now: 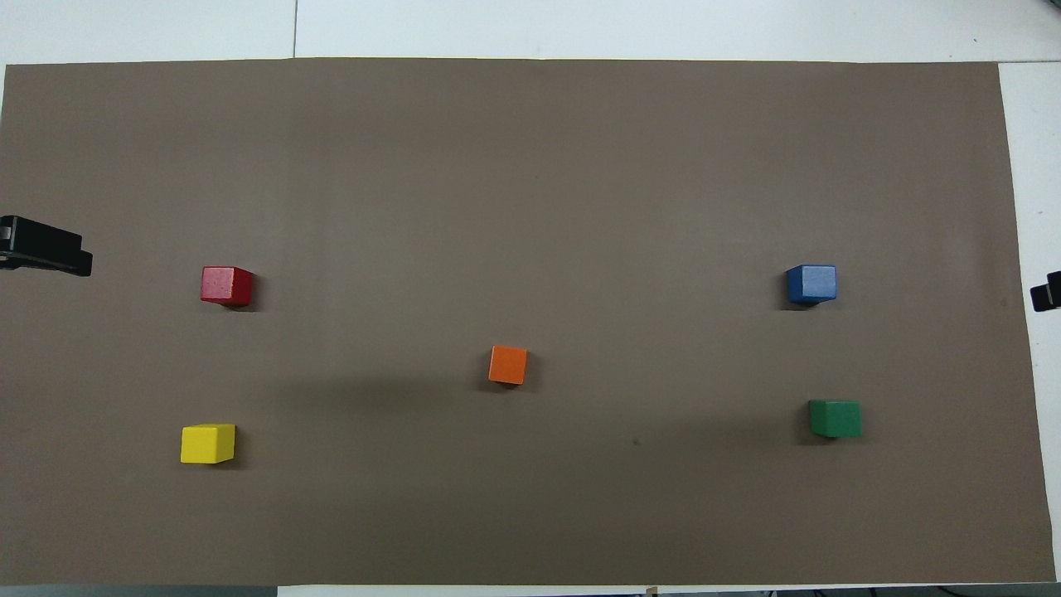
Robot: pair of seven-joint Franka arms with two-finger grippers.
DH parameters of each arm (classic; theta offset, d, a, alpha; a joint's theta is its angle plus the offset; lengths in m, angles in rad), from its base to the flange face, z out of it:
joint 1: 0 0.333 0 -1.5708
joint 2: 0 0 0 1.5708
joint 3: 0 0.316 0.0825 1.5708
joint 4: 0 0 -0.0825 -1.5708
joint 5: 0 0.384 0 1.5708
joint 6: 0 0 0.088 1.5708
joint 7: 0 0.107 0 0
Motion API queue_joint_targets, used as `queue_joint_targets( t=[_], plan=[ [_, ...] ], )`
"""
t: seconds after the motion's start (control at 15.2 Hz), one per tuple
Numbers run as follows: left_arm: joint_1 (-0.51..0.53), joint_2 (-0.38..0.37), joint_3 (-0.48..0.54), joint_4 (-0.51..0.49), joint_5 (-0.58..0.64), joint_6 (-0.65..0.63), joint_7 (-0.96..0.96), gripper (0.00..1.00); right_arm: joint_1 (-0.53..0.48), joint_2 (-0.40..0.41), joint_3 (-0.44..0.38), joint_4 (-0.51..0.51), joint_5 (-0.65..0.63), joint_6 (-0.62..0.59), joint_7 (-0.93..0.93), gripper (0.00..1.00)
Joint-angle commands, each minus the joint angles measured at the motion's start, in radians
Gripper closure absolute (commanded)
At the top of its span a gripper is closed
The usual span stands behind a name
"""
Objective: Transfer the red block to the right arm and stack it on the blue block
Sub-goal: 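Reach the left gripper down to the red cube and close on it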
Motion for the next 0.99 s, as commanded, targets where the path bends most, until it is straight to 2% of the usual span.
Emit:
queue_joint_targets(
  t=[0.0,0.2,0.46,0.59,0.72,0.92],
  plan=[
    [-0.013,-0.015,0.008,-0.015,0.000,0.006,-0.015,0.00,-0.002,-0.015,0.000,-0.018,-0.017,0.005,-0.013,0.00],
    [-0.013,-0.036,0.016,-0.066,0.000,0.037,-0.012,0.00,-0.002,-0.015,0.000,-0.018,-0.017,0.004,-0.013,0.00],
    [-0.013,-0.103,0.024,-0.263,0.000,0.197,-0.061,0.00,-0.002,-0.015,0.000,-0.018,-0.017,-0.001,-0.025,0.00],
    [-0.013,-0.093,0.022,-0.360,0.000,0.292,-0.052,0.00,-0.004,-0.015,0.000,-0.018,-0.017,-0.004,-0.023,0.00],
    [-0.011,-0.086,0.024,-0.484,0.001,0.459,-0.053,0.00,-0.002,-0.024,0.000,-0.037,-0.019,-0.004,-0.017,0.00],
    [-0.009,-0.002,0.024,-0.531,0.009,0.586,0.002,0.00,-0.002,-0.059,0.001,-0.107,-0.016,0.016,-0.034,0.00]
  ],
)
